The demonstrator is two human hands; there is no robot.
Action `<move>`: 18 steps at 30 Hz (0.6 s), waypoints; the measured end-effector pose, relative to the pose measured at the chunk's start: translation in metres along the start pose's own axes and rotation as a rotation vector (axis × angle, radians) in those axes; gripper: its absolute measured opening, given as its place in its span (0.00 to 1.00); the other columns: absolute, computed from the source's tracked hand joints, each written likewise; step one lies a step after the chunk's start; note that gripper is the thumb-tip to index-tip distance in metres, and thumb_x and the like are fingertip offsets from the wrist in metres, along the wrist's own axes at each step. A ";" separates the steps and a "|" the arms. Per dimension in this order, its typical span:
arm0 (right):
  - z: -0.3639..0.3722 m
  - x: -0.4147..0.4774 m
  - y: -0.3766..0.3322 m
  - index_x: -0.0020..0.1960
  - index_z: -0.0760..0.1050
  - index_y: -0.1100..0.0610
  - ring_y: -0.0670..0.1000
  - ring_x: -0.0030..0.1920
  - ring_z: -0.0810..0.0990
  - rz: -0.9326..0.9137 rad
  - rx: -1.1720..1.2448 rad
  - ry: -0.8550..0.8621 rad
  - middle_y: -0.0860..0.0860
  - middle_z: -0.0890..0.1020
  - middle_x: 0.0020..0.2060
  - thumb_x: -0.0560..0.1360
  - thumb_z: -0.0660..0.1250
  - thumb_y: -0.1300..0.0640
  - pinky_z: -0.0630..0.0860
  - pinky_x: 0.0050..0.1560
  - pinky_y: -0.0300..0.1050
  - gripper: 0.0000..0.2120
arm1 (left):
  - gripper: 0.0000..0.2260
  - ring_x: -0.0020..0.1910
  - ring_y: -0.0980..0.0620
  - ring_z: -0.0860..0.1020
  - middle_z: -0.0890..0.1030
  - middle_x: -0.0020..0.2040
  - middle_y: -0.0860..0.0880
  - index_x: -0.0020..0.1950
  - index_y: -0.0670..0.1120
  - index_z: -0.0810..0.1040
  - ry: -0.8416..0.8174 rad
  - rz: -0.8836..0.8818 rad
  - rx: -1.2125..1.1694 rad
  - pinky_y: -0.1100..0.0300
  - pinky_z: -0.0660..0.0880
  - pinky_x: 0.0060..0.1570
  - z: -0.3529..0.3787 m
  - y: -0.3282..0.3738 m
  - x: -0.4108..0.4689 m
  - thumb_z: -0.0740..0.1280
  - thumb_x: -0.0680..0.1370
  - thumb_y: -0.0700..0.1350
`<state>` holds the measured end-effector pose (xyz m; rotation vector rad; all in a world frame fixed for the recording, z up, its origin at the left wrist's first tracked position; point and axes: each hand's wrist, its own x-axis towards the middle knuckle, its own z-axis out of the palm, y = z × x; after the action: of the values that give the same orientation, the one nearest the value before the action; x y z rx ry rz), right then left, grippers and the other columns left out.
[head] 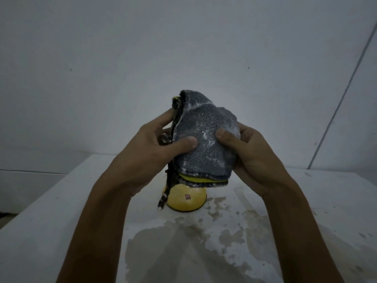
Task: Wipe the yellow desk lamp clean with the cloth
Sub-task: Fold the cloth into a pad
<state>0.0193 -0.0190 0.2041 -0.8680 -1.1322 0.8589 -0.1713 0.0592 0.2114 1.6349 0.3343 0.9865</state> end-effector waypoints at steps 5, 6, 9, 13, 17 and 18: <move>0.007 -0.004 -0.007 0.72 0.66 0.52 0.55 0.50 0.87 -0.098 -0.227 0.164 0.56 0.88 0.49 0.69 0.75 0.58 0.84 0.48 0.49 0.35 | 0.34 0.48 0.51 0.87 0.86 0.53 0.46 0.70 0.56 0.74 0.219 0.030 0.143 0.58 0.84 0.45 -0.010 0.002 -0.001 0.78 0.64 0.50; 0.007 -0.006 -0.008 0.74 0.63 0.48 0.53 0.49 0.88 -0.116 -0.258 0.178 0.56 0.88 0.48 0.69 0.75 0.59 0.84 0.46 0.47 0.37 | 0.36 0.48 0.51 0.87 0.85 0.53 0.45 0.70 0.57 0.72 0.252 0.036 0.180 0.59 0.84 0.44 -0.012 0.001 -0.001 0.79 0.63 0.51; 0.007 -0.010 -0.011 0.76 0.61 0.45 0.56 0.52 0.87 -0.146 -0.290 0.022 0.57 0.87 0.51 0.71 0.74 0.65 0.84 0.50 0.49 0.40 | 0.33 0.49 0.52 0.86 0.86 0.49 0.46 0.70 0.61 0.71 0.254 0.112 0.307 0.57 0.84 0.46 -0.020 0.002 -0.003 0.79 0.67 0.50; 0.005 -0.012 -0.012 0.73 0.71 0.51 0.53 0.53 0.86 -0.186 -0.469 -0.052 0.55 0.87 0.52 0.70 0.76 0.68 0.84 0.52 0.47 0.34 | 0.21 0.50 0.52 0.86 0.87 0.49 0.47 0.63 0.55 0.82 0.146 0.200 0.394 0.57 0.84 0.50 -0.028 0.008 -0.008 0.77 0.70 0.46; 0.005 -0.011 -0.007 0.65 0.80 0.50 0.50 0.49 0.86 -0.257 -0.702 0.082 0.52 0.87 0.49 0.71 0.77 0.59 0.84 0.51 0.49 0.23 | 0.18 0.49 0.55 0.86 0.87 0.49 0.52 0.60 0.54 0.84 0.176 0.224 0.496 0.61 0.84 0.47 -0.029 0.007 -0.009 0.77 0.71 0.45; 0.004 -0.010 -0.007 0.63 0.81 0.49 0.47 0.48 0.86 -0.261 -0.732 0.103 0.50 0.87 0.48 0.71 0.77 0.57 0.85 0.50 0.47 0.21 | 0.17 0.47 0.53 0.86 0.87 0.49 0.52 0.60 0.56 0.84 0.200 0.225 0.519 0.58 0.84 0.46 -0.028 0.006 -0.009 0.77 0.72 0.47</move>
<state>0.0144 -0.0306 0.2067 -1.3008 -1.4532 0.1613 -0.1997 0.0700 0.2131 2.0770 0.5883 1.3144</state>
